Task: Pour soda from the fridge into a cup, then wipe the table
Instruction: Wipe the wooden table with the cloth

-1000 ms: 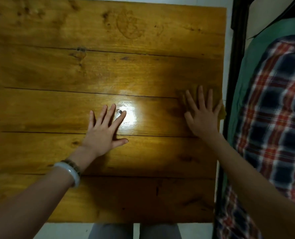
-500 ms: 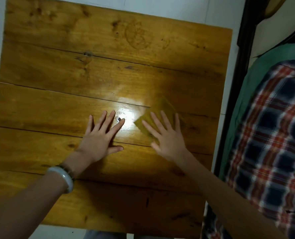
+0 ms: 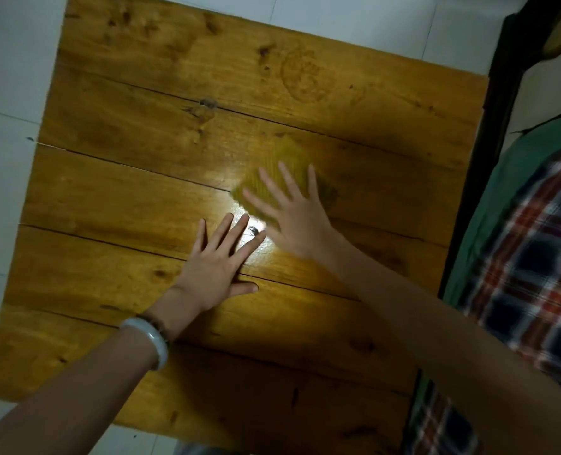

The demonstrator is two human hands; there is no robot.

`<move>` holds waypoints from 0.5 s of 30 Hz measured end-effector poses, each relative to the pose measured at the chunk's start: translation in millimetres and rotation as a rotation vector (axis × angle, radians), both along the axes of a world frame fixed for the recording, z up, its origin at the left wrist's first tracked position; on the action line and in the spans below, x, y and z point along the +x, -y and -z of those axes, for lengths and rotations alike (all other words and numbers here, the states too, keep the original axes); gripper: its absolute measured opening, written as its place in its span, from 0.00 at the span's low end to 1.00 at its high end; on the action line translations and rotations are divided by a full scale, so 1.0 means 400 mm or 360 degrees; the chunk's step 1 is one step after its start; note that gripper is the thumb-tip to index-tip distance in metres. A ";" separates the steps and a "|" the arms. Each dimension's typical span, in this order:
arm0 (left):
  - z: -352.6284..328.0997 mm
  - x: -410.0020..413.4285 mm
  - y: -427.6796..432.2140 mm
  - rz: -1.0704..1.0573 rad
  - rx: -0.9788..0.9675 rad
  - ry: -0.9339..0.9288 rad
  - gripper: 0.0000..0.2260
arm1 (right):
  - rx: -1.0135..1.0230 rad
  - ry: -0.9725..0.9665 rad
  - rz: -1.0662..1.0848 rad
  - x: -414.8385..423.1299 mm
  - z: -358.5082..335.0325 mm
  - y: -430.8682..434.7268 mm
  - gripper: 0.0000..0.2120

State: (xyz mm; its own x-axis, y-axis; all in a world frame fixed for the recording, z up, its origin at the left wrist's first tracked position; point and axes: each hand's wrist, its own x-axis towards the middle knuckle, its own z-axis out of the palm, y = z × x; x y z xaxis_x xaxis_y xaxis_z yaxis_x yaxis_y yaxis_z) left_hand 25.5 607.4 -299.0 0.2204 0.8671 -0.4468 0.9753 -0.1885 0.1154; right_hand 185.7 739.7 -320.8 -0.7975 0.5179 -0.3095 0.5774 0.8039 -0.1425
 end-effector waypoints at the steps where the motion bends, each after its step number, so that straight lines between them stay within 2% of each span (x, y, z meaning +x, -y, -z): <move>1: 0.000 -0.001 0.001 -0.0002 -0.0005 0.0016 0.43 | -0.0009 -0.0023 -0.0071 0.051 0.002 0.022 0.30; 3: 0.001 -0.001 0.002 -0.0014 -0.0001 0.0027 0.43 | 0.0007 -0.0024 -0.0016 0.161 0.002 0.021 0.30; 5: 0.002 0.001 0.003 -0.0026 0.0010 0.0020 0.43 | 0.0049 0.0022 0.0201 0.228 -0.006 -0.038 0.30; 7: 0.000 0.001 0.000 -0.0027 0.0022 0.0015 0.43 | 0.0033 0.0064 0.0528 0.200 -0.011 -0.128 0.30; 10: -0.006 0.001 -0.003 -0.0019 -0.0036 -0.0021 0.44 | 0.0005 0.0041 0.0944 0.044 -0.002 -0.232 0.29; 12: -0.011 0.006 -0.004 -0.0044 -0.0056 -0.0007 0.44 | 0.0013 0.0033 0.0899 -0.043 0.003 -0.224 0.29; 15: -0.026 0.000 -0.019 -0.0270 0.0019 0.0226 0.44 | 0.0067 0.0018 0.0370 -0.031 0.006 -0.111 0.31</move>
